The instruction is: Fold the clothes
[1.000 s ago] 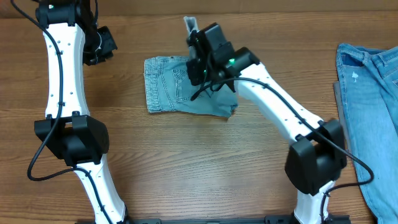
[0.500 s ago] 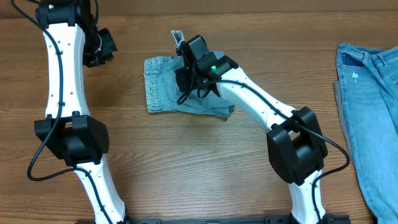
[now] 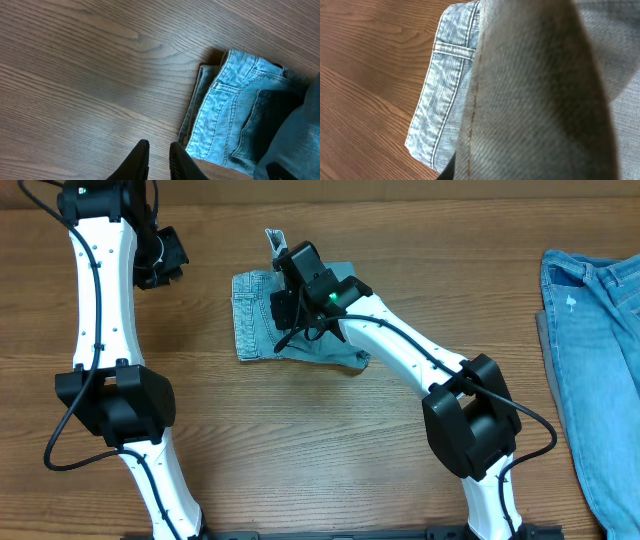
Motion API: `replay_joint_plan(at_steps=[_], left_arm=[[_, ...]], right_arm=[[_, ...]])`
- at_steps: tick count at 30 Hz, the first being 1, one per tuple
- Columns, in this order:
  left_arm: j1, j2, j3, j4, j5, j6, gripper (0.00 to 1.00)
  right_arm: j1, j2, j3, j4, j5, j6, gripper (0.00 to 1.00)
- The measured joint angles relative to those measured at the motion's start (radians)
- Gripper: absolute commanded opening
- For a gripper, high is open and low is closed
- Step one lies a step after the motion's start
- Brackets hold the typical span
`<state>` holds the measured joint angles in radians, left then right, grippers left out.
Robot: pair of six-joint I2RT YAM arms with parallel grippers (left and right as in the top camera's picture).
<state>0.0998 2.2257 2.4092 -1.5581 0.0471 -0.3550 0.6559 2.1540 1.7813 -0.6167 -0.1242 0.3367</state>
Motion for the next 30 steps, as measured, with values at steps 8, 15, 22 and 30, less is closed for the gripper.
replay_joint_plan(at_steps=[8, 15, 22, 30], left_arm=[[0.0, 0.0, 0.0, -0.002, 0.0, 0.0, 0.19], [-0.003, 0.0, 0.0, 0.003, 0.069, 0.02, 0.04], [-0.14, 0.002, 0.0, 0.036, 0.203, 0.082, 0.23], [-0.183, 0.167, -0.001, 0.031, 0.204, 0.055, 0.44]], right_arm=[[0.033, 0.0, 0.0, 0.004, -0.095, 0.005, 0.74], [-0.019, -0.002, 0.02, -0.08, -0.182, -0.066, 0.72], [-0.295, -0.04, 0.033, -0.38, -0.157, -0.121, 0.72], [-0.383, -0.04, 0.034, -0.51, -0.101, -0.197, 0.72]])
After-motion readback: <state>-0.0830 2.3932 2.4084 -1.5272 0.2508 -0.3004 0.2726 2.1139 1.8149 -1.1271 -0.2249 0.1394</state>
